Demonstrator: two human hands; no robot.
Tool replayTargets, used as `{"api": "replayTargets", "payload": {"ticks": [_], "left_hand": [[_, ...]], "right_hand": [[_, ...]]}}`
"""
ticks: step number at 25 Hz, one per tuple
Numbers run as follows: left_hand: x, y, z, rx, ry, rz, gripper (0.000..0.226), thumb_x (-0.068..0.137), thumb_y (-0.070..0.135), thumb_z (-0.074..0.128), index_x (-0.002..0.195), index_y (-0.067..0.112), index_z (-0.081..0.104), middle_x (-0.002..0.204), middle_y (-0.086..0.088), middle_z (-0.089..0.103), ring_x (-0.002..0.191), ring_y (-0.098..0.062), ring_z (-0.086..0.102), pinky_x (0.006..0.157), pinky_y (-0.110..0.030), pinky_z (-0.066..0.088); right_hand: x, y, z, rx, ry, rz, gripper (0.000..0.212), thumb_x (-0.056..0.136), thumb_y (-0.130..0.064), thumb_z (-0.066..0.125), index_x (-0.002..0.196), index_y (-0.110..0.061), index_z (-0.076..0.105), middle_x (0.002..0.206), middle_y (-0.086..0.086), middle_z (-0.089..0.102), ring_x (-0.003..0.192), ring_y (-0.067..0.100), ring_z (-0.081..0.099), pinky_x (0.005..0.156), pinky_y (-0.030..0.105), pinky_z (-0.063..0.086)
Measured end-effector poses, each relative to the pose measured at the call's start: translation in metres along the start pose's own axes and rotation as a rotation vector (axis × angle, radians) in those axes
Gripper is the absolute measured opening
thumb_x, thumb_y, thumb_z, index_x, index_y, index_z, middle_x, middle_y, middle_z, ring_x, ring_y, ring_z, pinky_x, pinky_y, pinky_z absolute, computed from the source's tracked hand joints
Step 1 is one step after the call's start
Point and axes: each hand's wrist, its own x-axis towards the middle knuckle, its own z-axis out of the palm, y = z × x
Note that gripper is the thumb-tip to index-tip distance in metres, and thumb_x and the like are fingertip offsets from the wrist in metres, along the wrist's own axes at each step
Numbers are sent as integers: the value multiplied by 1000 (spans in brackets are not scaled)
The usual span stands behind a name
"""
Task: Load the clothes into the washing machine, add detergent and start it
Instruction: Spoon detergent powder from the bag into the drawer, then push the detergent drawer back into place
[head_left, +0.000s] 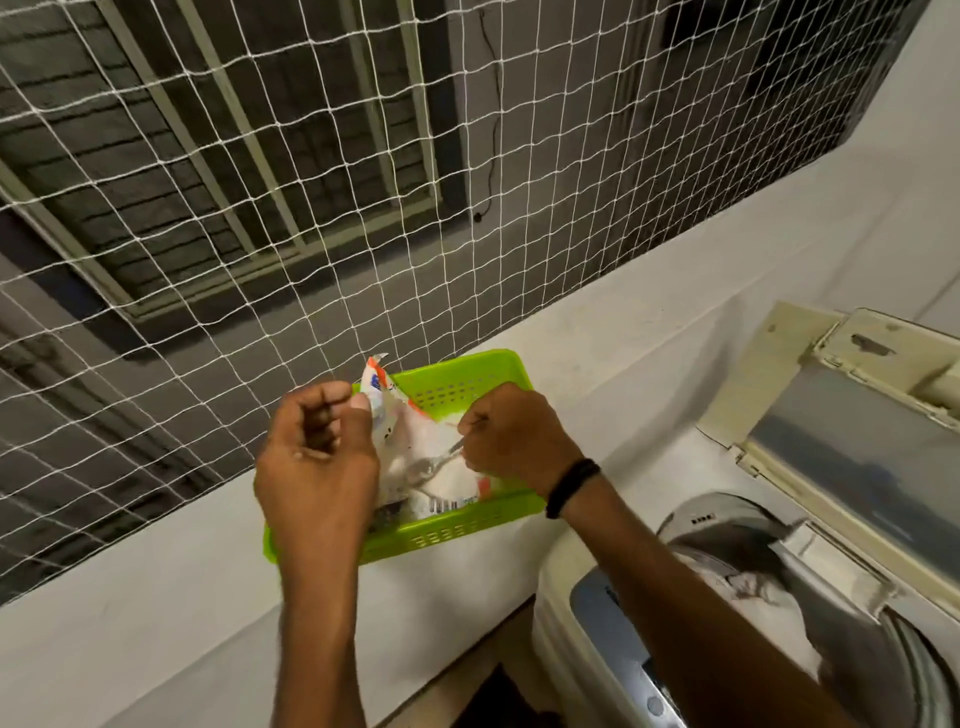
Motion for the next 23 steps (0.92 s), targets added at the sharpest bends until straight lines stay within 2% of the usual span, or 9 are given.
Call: {"api": "replayTargets", "payload": {"ticks": [2, 6, 8, 9, 12, 15, 17, 20, 23], "left_hand": [[-1, -2, 0, 10, -30, 17, 10, 89, 20, 70, 97, 26, 68, 84, 13, 68, 76, -2, 62, 79, -21, 51], [-8, 6, 16, -36, -119, 75, 12, 91, 17, 68, 101, 22, 67, 87, 11, 68, 78, -2, 62, 75, -13, 49], [-16, 15, 27, -82, -167, 97, 12, 91, 15, 68, 100, 24, 67, 86, 11, 68, 76, -1, 61, 75, -12, 49], [-24, 21, 33, -97, -202, 116, 12, 91, 15, 67, 99, 24, 67, 85, 11, 67, 76, -1, 60, 75, -12, 49], [-62, 29, 56, -132, -383, 199, 11, 92, 16, 67, 99, 23, 65, 85, 16, 68, 77, 2, 61, 77, -11, 48], [-117, 23, 93, -157, -718, 174, 9, 88, 28, 67, 96, 32, 64, 89, 11, 71, 82, -4, 65, 76, -19, 51], [-148, 5, 123, -96, -923, 146, 9, 88, 27, 68, 96, 28, 66, 89, 8, 72, 81, -6, 67, 76, -21, 53], [-197, -37, 182, 32, -1156, 26, 12, 88, 16, 70, 94, 26, 67, 86, 5, 73, 80, -12, 69, 81, -35, 57], [-229, -76, 234, 196, -1308, -109, 16, 85, 24, 71, 100, 24, 65, 93, 5, 72, 89, -18, 69, 86, -41, 57]], "right_hand": [[-5, 2, 3, -130, 54, 14, 33, 78, -30, 51, 97, -11, 70, 104, 8, 71, 104, 33, 63, 81, 28, 45], [-23, 14, -26, -150, 152, -7, 24, 90, -25, 55, 105, -16, 72, 112, 7, 70, 106, 32, 63, 88, 33, 49], [-40, 30, -46, 26, 218, -32, 21, 86, -17, 57, 98, -16, 75, 101, 5, 75, 96, 28, 69, 87, 39, 53], [-50, 42, -52, 214, 251, 1, 19, 84, -13, 59, 93, -16, 75, 93, 5, 77, 88, 25, 72, 85, 41, 55], [-90, 96, -63, 740, 375, 185, 13, 88, -10, 60, 88, -7, 73, 81, 12, 76, 78, 26, 74, 81, 43, 60], [-128, 167, -59, 999, 515, 417, 19, 95, -1, 56, 98, 13, 67, 84, 23, 70, 78, 31, 70, 77, 35, 62], [-139, 217, -48, 1060, 563, 578, 15, 93, -4, 58, 93, 8, 68, 86, 21, 71, 78, 29, 71, 78, 36, 61], [-161, 300, -32, 1062, 686, 770, 11, 85, -17, 64, 80, -14, 73, 95, 19, 73, 91, 37, 71, 88, 53, 56], [-178, 359, -14, 1117, 829, 928, 19, 85, -25, 67, 68, -17, 70, 79, 10, 72, 75, 24, 68, 86, 45, 58]]}}
